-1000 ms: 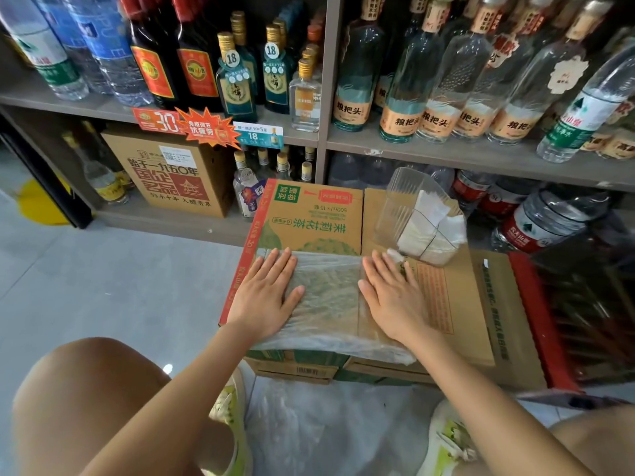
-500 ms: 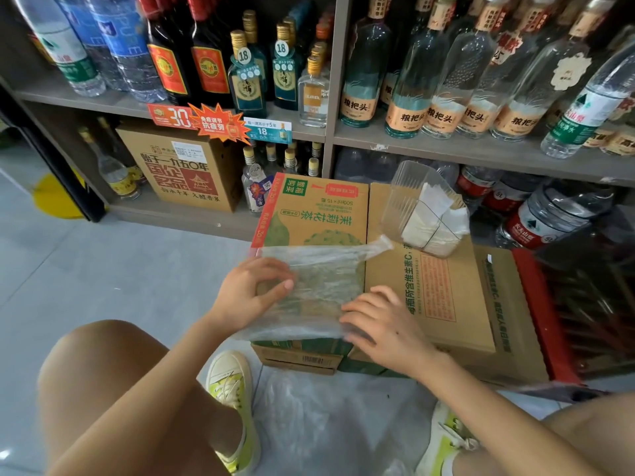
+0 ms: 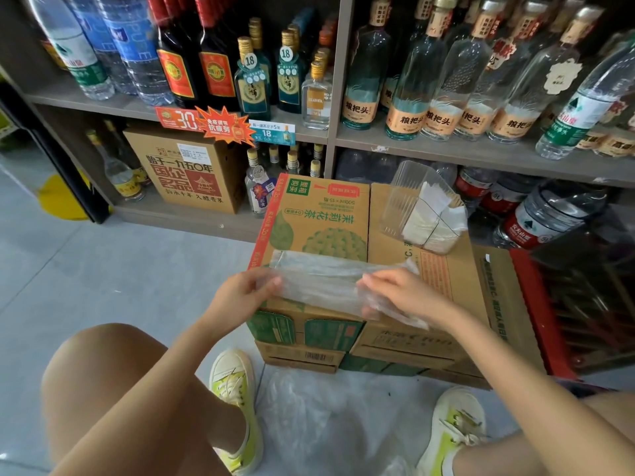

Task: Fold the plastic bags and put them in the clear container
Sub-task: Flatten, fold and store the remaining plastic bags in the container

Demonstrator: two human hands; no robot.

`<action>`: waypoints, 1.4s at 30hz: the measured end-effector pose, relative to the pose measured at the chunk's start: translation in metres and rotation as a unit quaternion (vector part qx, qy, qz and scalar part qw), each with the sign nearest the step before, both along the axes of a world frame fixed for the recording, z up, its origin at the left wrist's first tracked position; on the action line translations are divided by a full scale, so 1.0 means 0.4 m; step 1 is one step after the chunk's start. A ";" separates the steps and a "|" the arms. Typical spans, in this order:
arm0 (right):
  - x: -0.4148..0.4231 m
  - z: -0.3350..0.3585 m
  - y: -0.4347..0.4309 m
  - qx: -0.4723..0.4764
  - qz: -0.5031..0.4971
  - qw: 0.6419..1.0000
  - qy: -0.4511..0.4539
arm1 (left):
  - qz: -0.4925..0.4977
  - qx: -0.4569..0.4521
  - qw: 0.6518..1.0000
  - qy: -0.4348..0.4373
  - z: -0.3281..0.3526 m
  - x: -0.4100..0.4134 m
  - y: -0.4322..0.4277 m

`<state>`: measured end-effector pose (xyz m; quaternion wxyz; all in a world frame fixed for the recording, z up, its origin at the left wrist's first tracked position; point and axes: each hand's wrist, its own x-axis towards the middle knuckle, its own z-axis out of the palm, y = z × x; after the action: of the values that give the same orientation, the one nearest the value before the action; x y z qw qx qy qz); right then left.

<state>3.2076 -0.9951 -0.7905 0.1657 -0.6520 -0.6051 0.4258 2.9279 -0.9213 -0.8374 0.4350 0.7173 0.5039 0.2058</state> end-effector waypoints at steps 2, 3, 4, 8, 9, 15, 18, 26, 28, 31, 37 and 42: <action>0.009 0.017 0.014 -0.009 -0.007 1.000 0.002 | 0.024 0.012 0.999 0.017 0.005 0.018 0.017; 0.009 0.024 0.022 -0.007 0.000 1.000 -0.016 | 0.031 0.018 0.999 0.036 0.008 0.025 0.026; 0.010 0.026 0.033 0.000 0.010 0.999 -0.053 | 0.035 0.023 0.998 0.053 0.009 0.030 0.035; 0.006 0.007 0.091 0.047 0.019 0.978 -0.203 | 0.046 0.033 0.994 0.092 0.022 0.064 0.063; 0.004 0.001 0.105 0.045 0.015 0.975 -0.216 | 0.053 0.038 0.992 0.105 0.021 0.073 0.070; 0.006 -0.045 0.147 0.026 0.005 0.970 -0.240 | 0.105 0.008 0.989 0.107 0.020 0.093 0.093; 0.010 -0.051 0.155 0.023 0.010 0.970 -0.243 | 0.163 0.116 0.966 0.164 0.038 0.093 0.073; 0.016 -0.051 0.161 0.013 0.023 0.972 -0.233 | -0.108 0.296 0.925 0.211 -0.046 0.137 0.030; 0.016 -0.032 0.152 0.017 0.016 0.970 -0.241 | -0.112 0.265 0.928 0.235 -0.067 0.144 0.026; -0.003 -0.015 0.116 0.129 -0.016 0.918 -0.375 | -0.105 0.258 0.922 0.268 -0.085 0.146 0.025; -0.179 -0.101 0.068 0.232 0.062 0.899 -0.367 | -0.117 0.258 0.915 0.286 -0.089 0.150 0.026; -0.195 -0.184 0.068 0.153 0.079 0.912 -0.372 | -0.116 0.271 0.908 0.298 -0.093 0.150 0.029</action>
<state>3.1296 -0.9677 -0.8639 -0.0076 -0.6801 -0.7300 0.0668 2.9880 -0.9096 -0.8747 0.0743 0.8888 0.4482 0.0596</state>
